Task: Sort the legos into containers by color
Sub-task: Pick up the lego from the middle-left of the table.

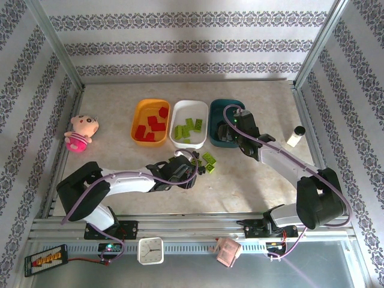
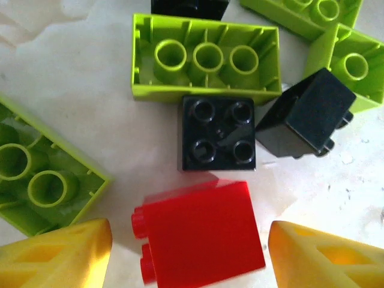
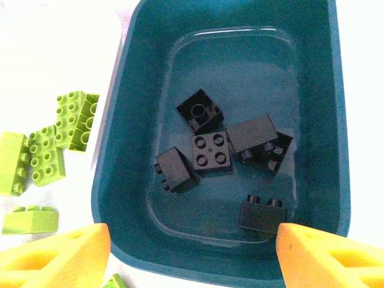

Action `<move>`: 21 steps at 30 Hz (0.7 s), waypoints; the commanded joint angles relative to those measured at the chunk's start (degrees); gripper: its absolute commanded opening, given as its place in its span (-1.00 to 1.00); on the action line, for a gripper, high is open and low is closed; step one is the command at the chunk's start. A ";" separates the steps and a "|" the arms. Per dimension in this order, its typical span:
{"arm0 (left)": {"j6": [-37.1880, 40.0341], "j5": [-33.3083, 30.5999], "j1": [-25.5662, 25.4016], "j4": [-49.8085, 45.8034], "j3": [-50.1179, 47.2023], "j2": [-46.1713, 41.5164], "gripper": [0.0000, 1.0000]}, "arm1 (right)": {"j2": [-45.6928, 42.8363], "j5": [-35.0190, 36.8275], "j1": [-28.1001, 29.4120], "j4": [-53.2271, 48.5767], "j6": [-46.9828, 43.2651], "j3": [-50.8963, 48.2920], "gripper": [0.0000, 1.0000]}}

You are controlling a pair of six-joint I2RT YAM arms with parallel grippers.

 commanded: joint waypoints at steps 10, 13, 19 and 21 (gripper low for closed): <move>0.48 -1.38 -2.49 2.83 0.38 1.43 -0.12 | -3.63 -0.91 -1.38 1.72 0.88 -2.51 0.47; -1.57 -0.68 -3.95 2.31 -1.69 -4.02 -0.25 | -4.20 -1.00 -1.44 1.85 1.07 -3.30 0.47; -1.61 -2.94 -0.06 -2.68 -3.54 -17.67 -0.29 | -6.08 -1.73 -1.39 2.76 1.85 -5.87 0.47; -0.55 -1.97 5.06 -5.00 -2.28 -20.64 -0.29 | -6.76 -2.17 -1.14 2.78 2.26 -6.91 0.47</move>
